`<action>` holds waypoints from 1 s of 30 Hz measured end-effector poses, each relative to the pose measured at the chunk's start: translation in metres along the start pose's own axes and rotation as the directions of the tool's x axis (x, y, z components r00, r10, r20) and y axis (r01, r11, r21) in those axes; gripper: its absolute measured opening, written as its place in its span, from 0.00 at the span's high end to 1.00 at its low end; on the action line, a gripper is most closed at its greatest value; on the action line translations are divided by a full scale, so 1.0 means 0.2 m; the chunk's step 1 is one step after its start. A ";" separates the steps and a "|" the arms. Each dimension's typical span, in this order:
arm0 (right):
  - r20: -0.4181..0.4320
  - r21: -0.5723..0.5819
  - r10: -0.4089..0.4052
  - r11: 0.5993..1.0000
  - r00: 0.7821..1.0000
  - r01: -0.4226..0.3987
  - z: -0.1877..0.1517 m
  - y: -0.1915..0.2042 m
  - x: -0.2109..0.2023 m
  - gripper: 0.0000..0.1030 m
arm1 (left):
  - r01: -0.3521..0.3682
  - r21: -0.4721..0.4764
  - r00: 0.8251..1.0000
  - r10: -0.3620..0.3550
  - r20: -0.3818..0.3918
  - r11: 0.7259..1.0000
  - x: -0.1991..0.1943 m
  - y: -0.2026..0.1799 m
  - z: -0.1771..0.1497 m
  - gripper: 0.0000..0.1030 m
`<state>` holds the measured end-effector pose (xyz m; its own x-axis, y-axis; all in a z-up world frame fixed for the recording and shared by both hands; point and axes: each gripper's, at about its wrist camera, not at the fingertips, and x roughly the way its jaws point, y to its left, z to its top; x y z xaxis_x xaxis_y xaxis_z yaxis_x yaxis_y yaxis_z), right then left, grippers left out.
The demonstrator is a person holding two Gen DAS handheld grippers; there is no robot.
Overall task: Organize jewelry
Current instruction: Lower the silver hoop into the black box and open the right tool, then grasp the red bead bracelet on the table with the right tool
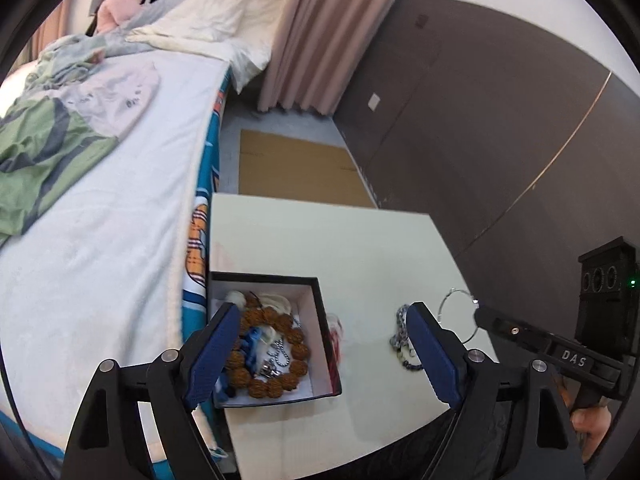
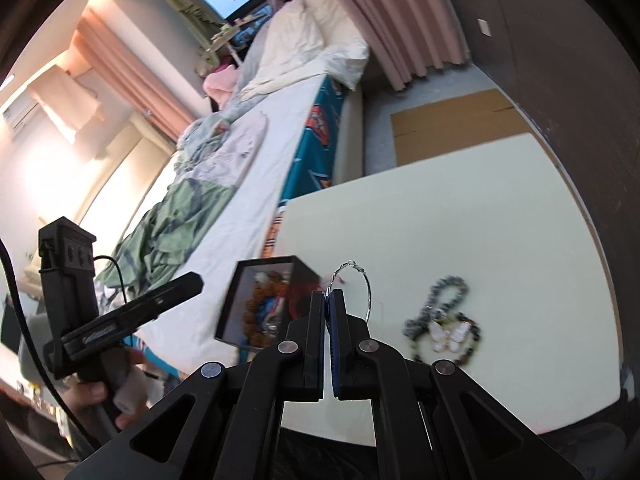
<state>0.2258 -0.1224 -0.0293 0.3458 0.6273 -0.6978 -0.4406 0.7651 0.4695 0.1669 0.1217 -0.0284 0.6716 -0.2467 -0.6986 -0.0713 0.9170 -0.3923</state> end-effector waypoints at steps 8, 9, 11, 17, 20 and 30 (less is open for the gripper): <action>-0.026 -0.045 0.052 0.998 0.998 -0.054 0.03 0.17 0.11 0.96 | -0.035 -0.010 0.999 0.035 0.021 0.999 -0.10 0.10 -0.02 0.17; -0.032 -0.047 0.063 0.997 0.997 -0.065 0.03 0.19 0.13 0.96 | -0.038 -0.015 0.999 0.038 0.022 0.999 -0.11 0.12 -0.02 0.17; -0.042 -0.048 0.095 0.994 0.995 -0.097 0.03 0.23 0.16 0.96 | -0.043 -0.028 0.999 0.044 0.022 0.999 -0.12 0.16 -0.03 0.17; -0.114 -0.019 0.200 0.979 0.973 -0.203 0.05 0.33 0.35 0.89 | -0.050 -0.051 0.999 0.051 0.018 0.997 -0.13 0.22 -0.04 0.17; -0.115 -0.015 0.130 0.991 0.985 -0.132 0.02 0.32 0.38 0.47 | -0.048 -0.049 0.999 0.049 0.018 0.998 -0.14 0.23 -0.05 0.17; -0.181 0.023 -0.069 0.997 0.981 0.074 -0.09 0.10 0.39 0.42 | -0.040 -0.060 0.999 0.041 0.004 0.997 -0.10 0.27 -0.07 0.17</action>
<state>0.2293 -0.0602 -0.0843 0.2199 0.5366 -0.8147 -0.3948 0.8126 0.4287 0.1392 0.1720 -0.0447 0.6711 -0.2080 -0.7116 -0.1422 0.9059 -0.3989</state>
